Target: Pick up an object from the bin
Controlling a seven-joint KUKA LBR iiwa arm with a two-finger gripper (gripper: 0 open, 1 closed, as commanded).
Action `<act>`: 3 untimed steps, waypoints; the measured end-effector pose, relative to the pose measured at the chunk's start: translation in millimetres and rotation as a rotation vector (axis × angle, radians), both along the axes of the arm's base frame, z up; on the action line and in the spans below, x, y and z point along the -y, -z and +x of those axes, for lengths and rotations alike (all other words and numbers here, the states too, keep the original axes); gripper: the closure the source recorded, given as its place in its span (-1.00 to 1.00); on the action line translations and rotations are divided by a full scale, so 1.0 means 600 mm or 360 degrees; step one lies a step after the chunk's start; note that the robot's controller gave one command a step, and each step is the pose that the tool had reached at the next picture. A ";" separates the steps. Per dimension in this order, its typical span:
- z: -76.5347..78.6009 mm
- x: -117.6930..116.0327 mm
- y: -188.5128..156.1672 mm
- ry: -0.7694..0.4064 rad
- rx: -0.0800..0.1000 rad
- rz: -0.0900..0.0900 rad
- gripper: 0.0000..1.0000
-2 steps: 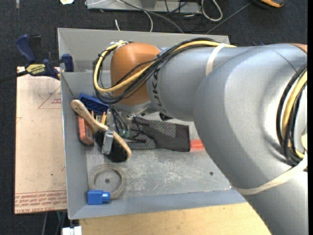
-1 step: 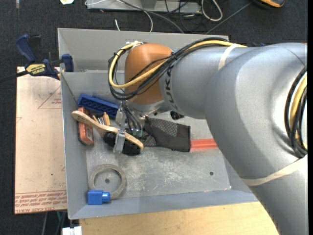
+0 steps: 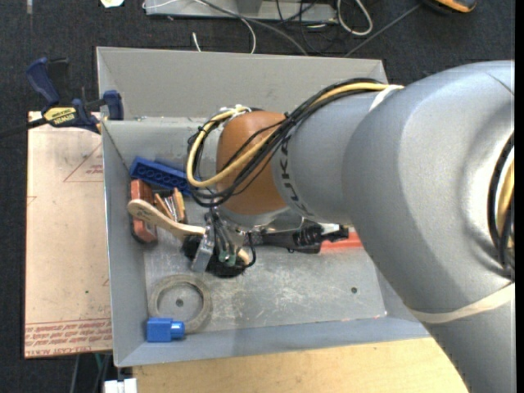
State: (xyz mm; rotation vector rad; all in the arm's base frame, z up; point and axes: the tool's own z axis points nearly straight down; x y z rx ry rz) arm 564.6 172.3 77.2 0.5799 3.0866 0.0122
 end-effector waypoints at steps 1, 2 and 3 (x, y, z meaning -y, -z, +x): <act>0.000 0.000 0.000 0.0001 0.0001 0.0002 1.00; 0.000 0.000 0.000 0.0002 0.0000 0.0002 1.00; 0.001 0.000 0.000 0.0002 0.0000 0.0003 1.00</act>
Offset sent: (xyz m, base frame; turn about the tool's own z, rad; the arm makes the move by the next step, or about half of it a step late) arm 0.0000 0.0000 0.0000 0.0000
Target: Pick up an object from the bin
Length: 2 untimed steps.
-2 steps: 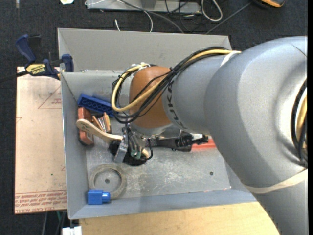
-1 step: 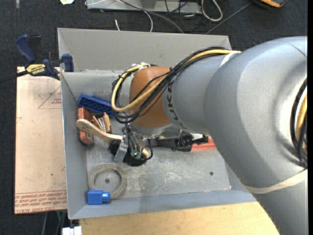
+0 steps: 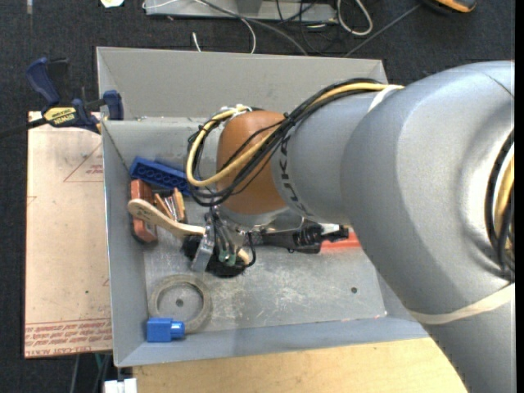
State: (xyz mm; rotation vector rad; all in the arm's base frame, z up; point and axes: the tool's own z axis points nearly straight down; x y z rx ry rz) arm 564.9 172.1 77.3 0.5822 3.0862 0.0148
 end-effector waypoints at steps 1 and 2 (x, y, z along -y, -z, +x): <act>0.000 0.000 0.000 0.0000 0.0000 0.0000 1.00; 0.000 0.000 0.000 0.0000 0.0000 0.0000 1.00</act>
Offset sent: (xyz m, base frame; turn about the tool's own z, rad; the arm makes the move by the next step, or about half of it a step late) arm 0.0000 0.0000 0.0000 0.0000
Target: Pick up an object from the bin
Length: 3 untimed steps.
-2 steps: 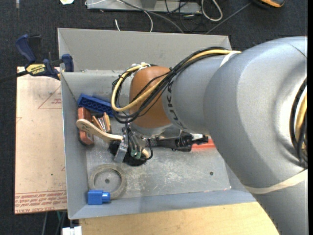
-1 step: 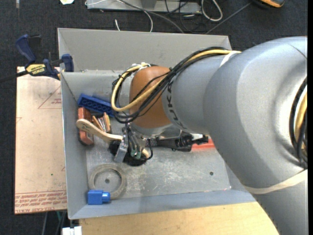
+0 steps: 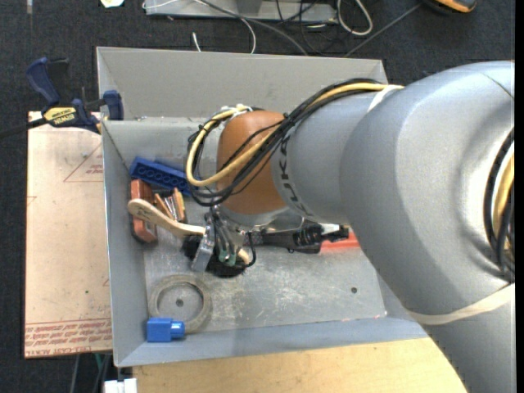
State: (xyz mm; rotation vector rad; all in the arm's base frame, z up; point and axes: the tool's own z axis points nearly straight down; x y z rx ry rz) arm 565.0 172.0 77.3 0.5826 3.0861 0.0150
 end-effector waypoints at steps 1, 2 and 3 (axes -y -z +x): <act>0.000 0.000 0.000 0.0000 0.0000 0.0000 1.00; -0.009 -0.003 -0.242 0.0042 0.0001 0.0000 1.00; -0.009 -0.003 -0.241 0.0041 0.0001 0.0000 1.00</act>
Offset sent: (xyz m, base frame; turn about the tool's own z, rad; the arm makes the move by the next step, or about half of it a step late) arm -0.0059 0.0017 0.1457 0.0287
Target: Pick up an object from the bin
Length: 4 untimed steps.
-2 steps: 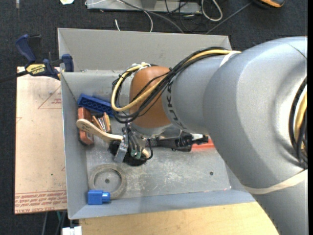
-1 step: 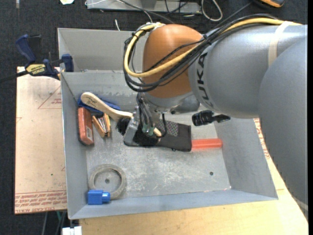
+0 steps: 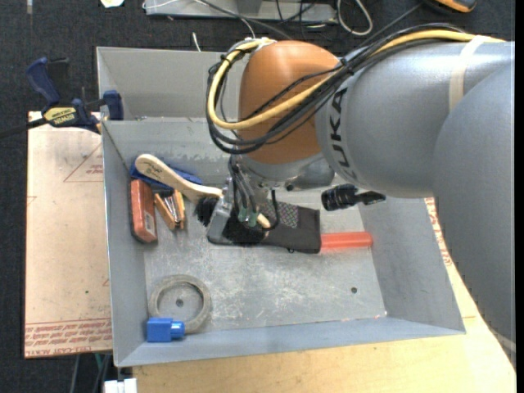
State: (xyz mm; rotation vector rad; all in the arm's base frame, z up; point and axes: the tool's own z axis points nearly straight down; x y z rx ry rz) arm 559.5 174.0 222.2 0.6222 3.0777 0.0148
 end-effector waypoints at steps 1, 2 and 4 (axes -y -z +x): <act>0.093 0.033 0.089 -0.0021 0.0017 0.0005 1.00; 0.096 0.041 0.148 0.0018 0.0006 0.0003 1.00; 0.138 0.082 0.251 0.0300 0.0011 0.0003 1.00</act>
Offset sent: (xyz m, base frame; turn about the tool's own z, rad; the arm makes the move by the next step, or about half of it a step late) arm 0.0303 -0.0225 -0.0960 0.0351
